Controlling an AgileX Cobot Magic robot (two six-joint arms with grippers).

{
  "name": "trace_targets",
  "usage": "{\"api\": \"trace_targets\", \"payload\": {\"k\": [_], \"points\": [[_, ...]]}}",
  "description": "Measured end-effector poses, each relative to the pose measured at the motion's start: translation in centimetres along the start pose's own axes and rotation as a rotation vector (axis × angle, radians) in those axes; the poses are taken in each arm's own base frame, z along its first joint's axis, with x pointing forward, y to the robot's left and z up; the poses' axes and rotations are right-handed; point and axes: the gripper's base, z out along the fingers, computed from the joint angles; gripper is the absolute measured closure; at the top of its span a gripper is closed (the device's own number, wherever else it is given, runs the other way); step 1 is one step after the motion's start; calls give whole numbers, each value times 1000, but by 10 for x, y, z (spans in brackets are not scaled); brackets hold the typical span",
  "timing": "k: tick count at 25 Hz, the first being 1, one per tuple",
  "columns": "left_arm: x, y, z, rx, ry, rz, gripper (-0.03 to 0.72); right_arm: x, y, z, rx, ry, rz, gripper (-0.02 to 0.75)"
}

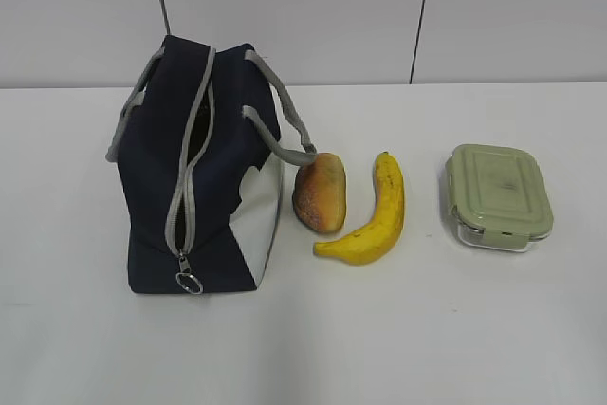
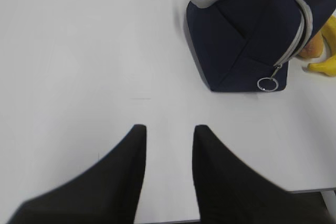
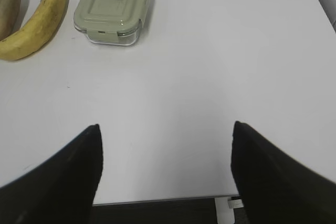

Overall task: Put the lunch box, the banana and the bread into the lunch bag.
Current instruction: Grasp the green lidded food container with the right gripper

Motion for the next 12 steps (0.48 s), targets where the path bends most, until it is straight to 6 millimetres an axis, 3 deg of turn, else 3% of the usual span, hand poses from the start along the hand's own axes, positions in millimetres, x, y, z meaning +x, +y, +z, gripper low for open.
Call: {"api": "trace_targets", "payload": {"k": [12], "points": [[0, 0, 0, 0, 0, 0, 449, 0, 0, 0, 0, 0, 0, 156]]}}
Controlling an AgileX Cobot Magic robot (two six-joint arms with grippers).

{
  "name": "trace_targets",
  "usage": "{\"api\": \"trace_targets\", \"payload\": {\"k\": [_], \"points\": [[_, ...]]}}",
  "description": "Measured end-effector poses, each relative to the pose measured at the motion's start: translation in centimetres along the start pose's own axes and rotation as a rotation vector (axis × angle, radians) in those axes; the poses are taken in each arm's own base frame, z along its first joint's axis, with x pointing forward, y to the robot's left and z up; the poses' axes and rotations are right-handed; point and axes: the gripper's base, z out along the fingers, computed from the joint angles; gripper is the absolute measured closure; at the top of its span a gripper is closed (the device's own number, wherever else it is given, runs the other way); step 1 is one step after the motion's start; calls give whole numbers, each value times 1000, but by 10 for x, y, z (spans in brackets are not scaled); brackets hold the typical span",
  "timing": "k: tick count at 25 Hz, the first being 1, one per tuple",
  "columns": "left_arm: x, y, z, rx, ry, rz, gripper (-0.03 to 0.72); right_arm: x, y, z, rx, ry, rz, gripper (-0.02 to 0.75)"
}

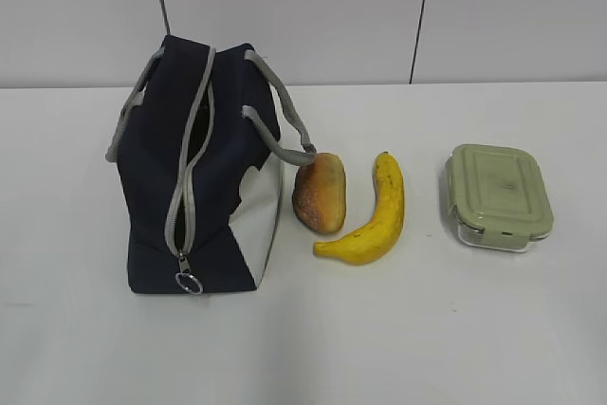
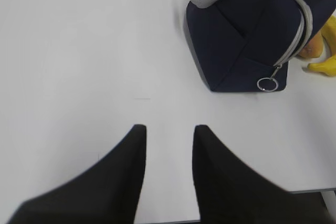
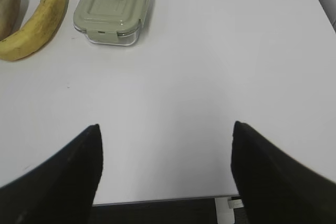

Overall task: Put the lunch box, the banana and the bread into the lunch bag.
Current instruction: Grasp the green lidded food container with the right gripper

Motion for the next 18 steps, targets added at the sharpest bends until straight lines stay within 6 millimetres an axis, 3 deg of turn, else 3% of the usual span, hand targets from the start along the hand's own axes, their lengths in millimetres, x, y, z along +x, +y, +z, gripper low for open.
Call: {"api": "trace_targets", "payload": {"k": [7, 18], "points": [[-8, 0, 8, -4, 49, -1, 449, 0, 0, 0, 0, 0, 0, 157], [-78, -11, 32, 48, 123, -45, 449, 0, 0, 0, 0, 0, 0, 156]]}}
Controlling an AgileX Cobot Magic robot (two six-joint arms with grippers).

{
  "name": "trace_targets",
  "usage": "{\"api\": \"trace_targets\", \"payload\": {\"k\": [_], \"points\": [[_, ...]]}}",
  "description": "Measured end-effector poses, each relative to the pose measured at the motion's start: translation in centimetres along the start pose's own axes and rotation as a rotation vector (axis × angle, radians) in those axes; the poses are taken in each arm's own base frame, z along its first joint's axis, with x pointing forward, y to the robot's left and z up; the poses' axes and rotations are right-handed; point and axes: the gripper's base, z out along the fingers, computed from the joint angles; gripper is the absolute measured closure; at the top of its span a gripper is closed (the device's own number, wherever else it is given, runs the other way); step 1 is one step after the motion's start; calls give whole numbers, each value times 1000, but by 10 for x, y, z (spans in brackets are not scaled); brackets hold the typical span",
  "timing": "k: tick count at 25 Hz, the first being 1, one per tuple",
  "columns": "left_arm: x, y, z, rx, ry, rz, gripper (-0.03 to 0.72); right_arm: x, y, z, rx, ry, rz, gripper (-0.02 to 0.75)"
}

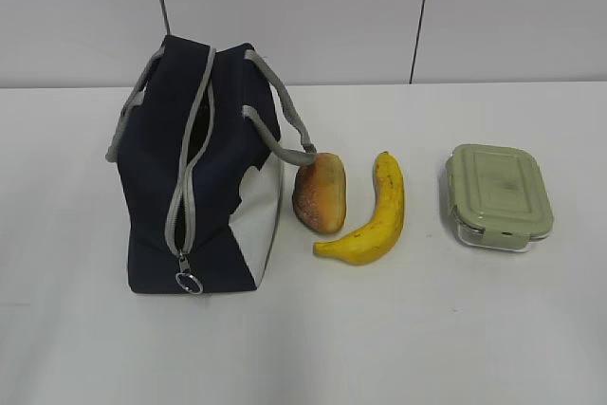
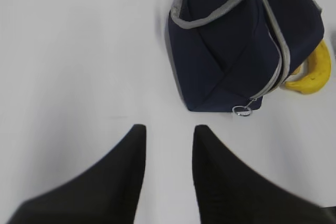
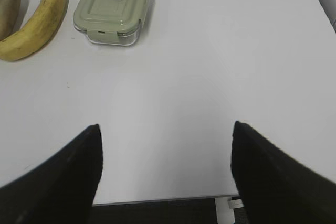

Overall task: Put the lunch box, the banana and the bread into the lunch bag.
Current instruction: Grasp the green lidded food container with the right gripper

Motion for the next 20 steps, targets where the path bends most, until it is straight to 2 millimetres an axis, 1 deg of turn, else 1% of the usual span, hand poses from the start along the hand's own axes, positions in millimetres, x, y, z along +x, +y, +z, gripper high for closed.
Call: {"api": "trace_targets", "payload": {"k": [3, 5, 7, 10, 13, 15, 20], "points": [[-23, -3, 10, 7, 35, -11, 449, 0, 0, 0, 0, 0, 0, 156], [-39, -4, 21, 7, 61, -17, 449, 0, 0, 0, 0, 0, 0, 157], [-55, -5, 32, 4, 88, -20, 449, 0, 0, 0, 0, 0, 0, 157], [-78, -6, 54, -2, 142, -26, 449, 0, 0, 0, 0, 0, 0, 157], [-99, -7, 84, -9, 207, -33, 449, 0, 0, 0, 0, 0, 0, 157], [-108, -7, 104, -9, 256, -41, 449, 0, 0, 0, 0, 0, 0, 157], [-123, -7, 153, 2, 393, -38, 443, 0, 0, 0, 0, 0, 0, 157]]}}
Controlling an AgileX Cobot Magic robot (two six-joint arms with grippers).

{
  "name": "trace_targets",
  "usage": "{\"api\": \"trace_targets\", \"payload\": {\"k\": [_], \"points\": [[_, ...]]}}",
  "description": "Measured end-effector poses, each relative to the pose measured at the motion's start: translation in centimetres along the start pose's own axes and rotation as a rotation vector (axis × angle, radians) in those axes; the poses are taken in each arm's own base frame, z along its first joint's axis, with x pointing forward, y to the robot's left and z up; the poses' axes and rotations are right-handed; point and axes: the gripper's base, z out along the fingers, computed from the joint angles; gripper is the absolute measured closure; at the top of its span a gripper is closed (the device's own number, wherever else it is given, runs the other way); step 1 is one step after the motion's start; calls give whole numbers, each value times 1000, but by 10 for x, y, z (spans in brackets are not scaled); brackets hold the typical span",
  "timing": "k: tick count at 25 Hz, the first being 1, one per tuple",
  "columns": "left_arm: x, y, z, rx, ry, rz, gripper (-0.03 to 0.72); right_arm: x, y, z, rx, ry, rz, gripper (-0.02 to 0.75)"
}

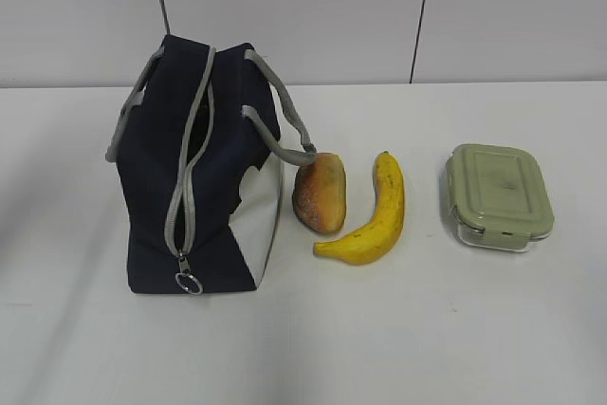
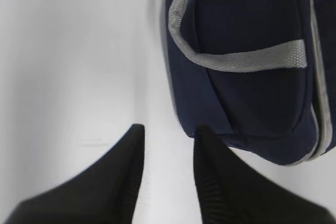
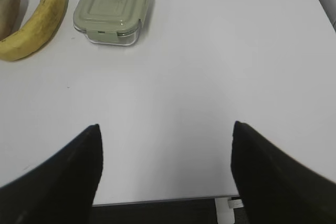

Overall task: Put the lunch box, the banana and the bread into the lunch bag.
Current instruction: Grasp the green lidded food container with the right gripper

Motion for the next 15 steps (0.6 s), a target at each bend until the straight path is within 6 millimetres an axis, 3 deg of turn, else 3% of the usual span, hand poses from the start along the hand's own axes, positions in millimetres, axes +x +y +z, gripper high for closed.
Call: {"api": "trace_targets", "payload": {"k": [4, 11, 15], "points": [[-17, -4, 22, 45, 59, 11, 415, 0, 0, 0, 0, 0, 0, 156], [-48, -9, 43, 93, 64, -18, 211, 0, 0, 0, 0, 0, 0, 157], [-64, -14, 59, 147, 90, -55, 176, 0, 0, 0, 0, 0, 0, 157]]}}
